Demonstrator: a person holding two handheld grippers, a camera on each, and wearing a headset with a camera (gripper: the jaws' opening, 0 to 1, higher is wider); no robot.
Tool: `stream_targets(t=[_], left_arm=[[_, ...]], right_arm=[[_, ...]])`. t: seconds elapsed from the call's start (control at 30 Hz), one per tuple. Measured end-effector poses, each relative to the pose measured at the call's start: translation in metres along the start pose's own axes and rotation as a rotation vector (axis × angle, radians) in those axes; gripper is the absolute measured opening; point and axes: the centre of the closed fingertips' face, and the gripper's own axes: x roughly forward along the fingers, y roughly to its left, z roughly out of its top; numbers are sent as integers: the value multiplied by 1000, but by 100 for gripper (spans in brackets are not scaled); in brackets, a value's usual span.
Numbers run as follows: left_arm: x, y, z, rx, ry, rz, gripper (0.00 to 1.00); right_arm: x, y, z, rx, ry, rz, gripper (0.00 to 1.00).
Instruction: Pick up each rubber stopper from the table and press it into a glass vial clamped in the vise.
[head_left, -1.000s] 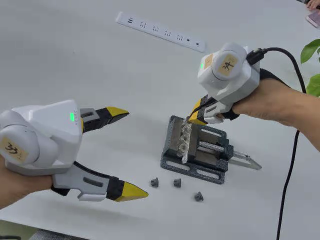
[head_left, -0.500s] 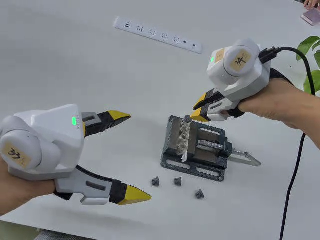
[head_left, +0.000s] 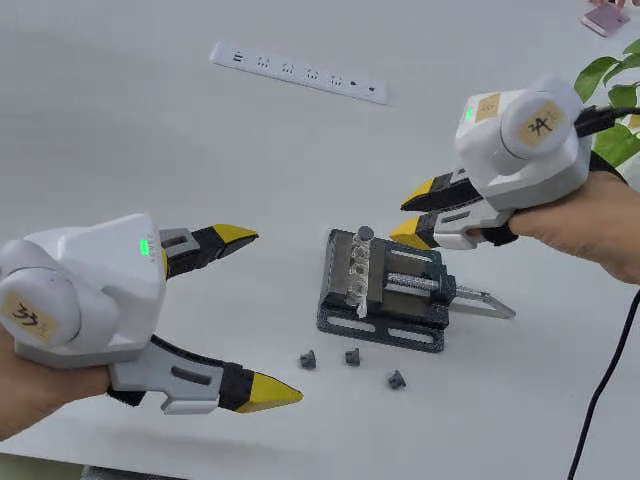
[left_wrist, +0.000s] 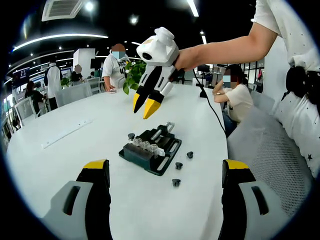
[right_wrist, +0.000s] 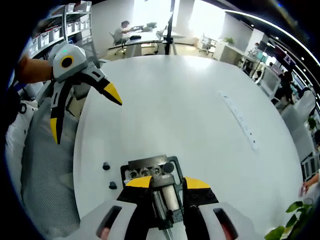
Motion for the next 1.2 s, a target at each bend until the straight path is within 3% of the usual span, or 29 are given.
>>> stream_targets(t=[0.67,1.2], left_arm=[[-2,-7,-4,26,57,-8,88],[0,-12,-18,59,159,-23,75]], right_arm=[[-58,20,-27,142,-184,-103,35],[-90,46,-65,271,-305,-156,49]])
